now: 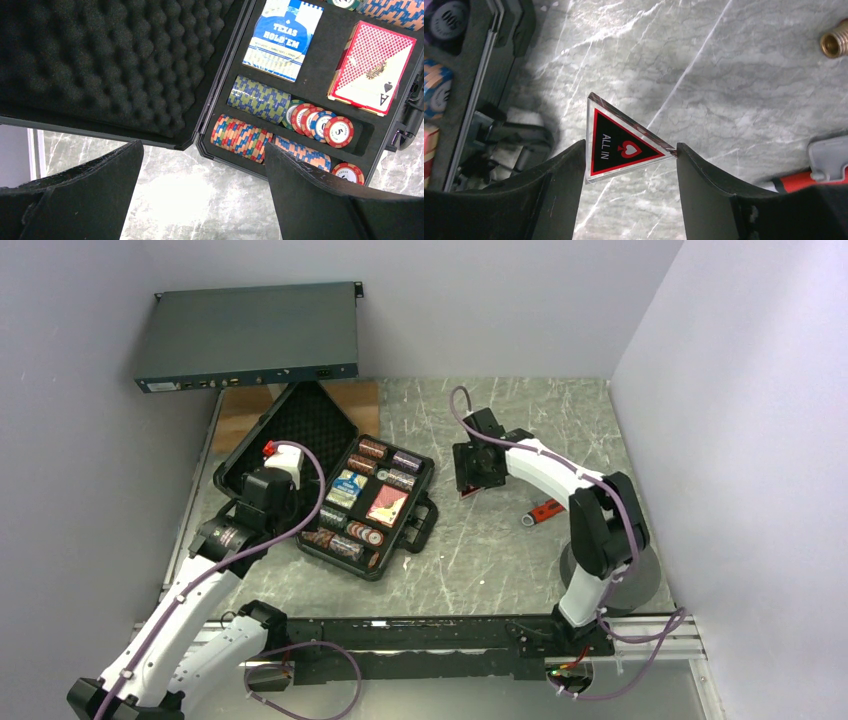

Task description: Pack up texas hold em set

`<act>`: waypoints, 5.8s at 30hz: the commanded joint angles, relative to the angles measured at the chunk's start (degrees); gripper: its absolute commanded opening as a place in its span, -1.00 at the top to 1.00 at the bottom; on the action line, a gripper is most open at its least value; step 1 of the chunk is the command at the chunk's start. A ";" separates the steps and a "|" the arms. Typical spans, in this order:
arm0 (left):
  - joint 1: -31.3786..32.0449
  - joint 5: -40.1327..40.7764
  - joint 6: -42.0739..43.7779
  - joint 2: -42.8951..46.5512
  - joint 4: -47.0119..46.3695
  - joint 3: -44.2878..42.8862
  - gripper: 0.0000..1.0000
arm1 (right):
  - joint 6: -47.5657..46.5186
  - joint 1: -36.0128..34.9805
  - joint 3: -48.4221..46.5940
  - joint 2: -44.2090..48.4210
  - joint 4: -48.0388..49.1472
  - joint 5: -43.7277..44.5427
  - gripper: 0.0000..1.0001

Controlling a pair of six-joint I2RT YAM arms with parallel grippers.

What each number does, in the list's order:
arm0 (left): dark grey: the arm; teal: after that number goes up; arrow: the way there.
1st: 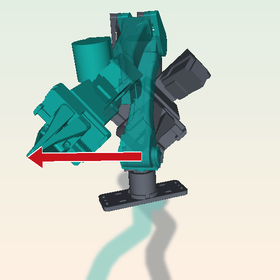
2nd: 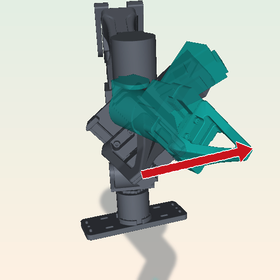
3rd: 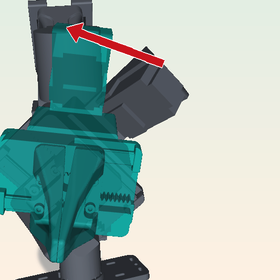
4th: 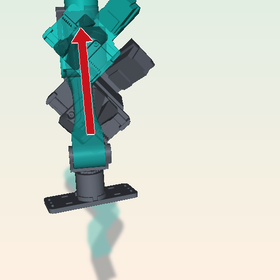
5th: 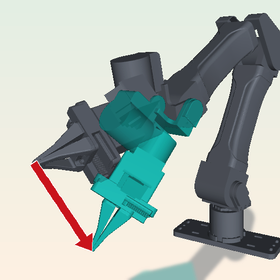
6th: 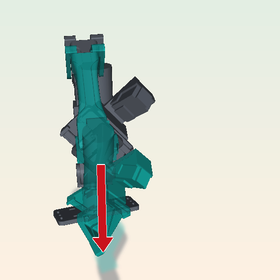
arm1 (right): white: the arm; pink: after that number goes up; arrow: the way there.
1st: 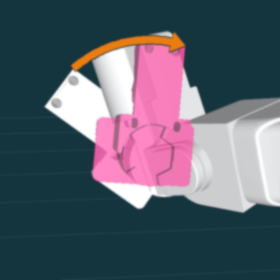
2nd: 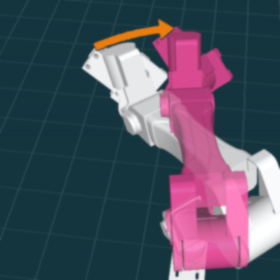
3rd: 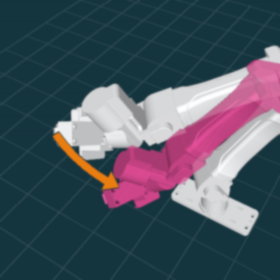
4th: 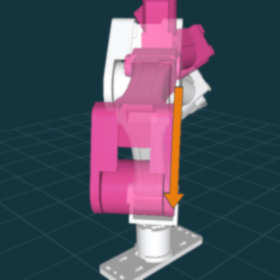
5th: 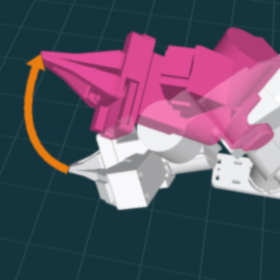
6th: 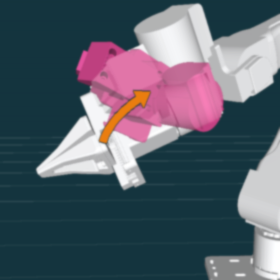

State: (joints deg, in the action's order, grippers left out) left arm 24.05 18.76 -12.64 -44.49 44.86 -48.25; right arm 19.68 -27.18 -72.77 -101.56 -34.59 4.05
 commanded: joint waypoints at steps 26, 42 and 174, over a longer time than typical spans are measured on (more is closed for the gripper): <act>-0.32 -0.15 0.70 0.68 -1.15 -1.32 -0.93 | 19.78 -4.33 2.53 24.90 5.76 -5.71 1.00; -0.32 -0.56 0.87 0.99 -1.27 -1.28 -0.93 | 45.38 -14.60 -11.76 9.69 -16.74 4.92 1.00; -0.67 4.89 2.06 3.76 3.47 -13.79 -0.96 | 17.17 -5.52 15.99 17.46 17.65 -12.74 -0.71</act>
State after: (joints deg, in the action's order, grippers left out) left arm 23.68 22.81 -12.49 -40.71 47.37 -55.99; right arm 35.77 -32.77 -62.59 -89.56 -21.04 -7.97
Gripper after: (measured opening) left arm 0.995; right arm 0.859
